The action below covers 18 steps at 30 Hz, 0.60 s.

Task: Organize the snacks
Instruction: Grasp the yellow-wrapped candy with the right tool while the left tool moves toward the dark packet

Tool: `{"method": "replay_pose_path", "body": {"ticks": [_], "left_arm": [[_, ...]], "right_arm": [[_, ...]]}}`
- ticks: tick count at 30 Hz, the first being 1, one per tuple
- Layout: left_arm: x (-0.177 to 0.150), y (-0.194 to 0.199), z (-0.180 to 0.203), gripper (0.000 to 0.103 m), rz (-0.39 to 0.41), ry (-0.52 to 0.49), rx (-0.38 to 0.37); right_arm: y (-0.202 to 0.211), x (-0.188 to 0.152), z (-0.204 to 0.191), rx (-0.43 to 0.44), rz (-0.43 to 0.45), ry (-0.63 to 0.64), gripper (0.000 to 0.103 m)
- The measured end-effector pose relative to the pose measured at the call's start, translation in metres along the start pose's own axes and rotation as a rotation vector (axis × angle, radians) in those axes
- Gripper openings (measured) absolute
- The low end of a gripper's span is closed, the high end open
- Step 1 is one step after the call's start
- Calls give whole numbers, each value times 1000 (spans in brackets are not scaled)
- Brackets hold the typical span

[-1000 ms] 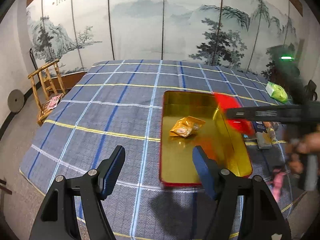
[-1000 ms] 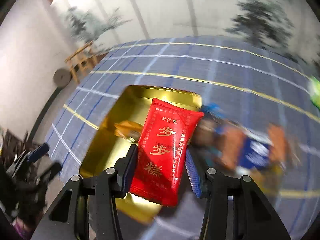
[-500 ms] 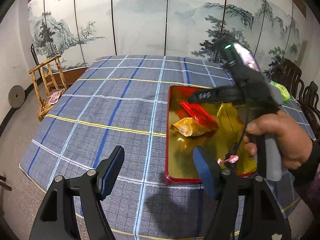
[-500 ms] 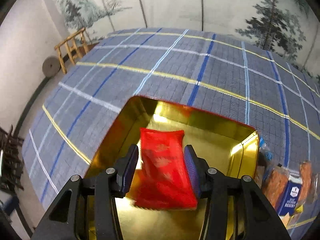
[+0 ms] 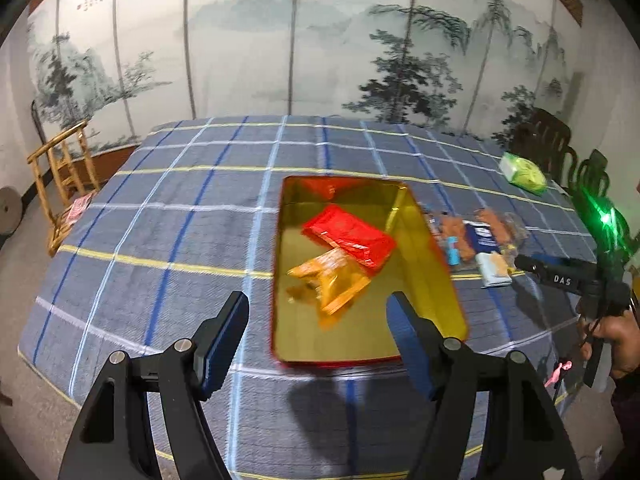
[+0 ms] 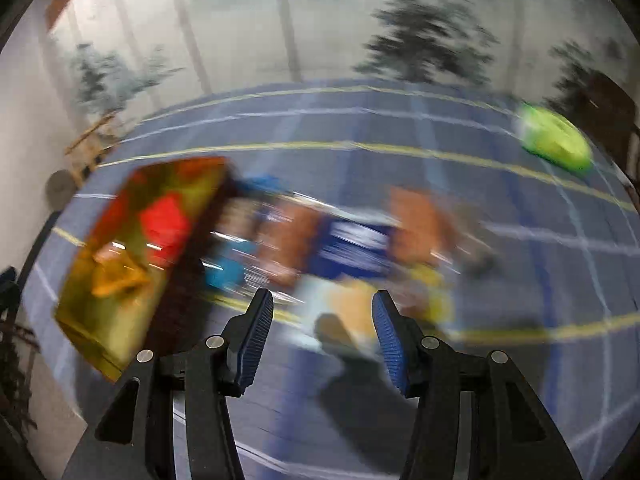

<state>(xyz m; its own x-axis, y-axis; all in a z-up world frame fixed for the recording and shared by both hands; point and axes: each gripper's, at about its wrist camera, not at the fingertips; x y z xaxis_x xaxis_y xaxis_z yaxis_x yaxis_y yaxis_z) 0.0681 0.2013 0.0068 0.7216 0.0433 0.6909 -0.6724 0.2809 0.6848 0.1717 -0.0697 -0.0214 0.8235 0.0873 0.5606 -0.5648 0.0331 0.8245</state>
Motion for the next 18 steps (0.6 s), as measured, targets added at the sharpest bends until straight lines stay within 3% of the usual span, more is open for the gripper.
{"method": "replay_pose_path", "body": {"ticks": [5, 9, 18], "left_arm": [[11, -3, 22, 67, -9, -34, -90], [20, -8, 42, 67, -13, -68, -133], [28, -35, 88, 67, -55, -147, -193]], "right_arm": [[-8, -16, 45, -25, -22, -52, 51], [-19, -17, 45, 12, -21, -52, 45], [-44, -3, 41, 72, -28, -73, 45]]}}
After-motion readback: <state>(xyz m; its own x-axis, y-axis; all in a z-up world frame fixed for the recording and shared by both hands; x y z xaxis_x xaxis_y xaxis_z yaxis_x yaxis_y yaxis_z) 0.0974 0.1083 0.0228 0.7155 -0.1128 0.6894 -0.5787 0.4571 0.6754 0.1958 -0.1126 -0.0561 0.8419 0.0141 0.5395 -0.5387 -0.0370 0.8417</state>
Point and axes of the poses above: each gripper's, at about its wrist camera, not at the fingertips, and y roughly against the way its jaws point, z to its right, x to its top, and after that the axes turned 13 degrees about -x, right-handed
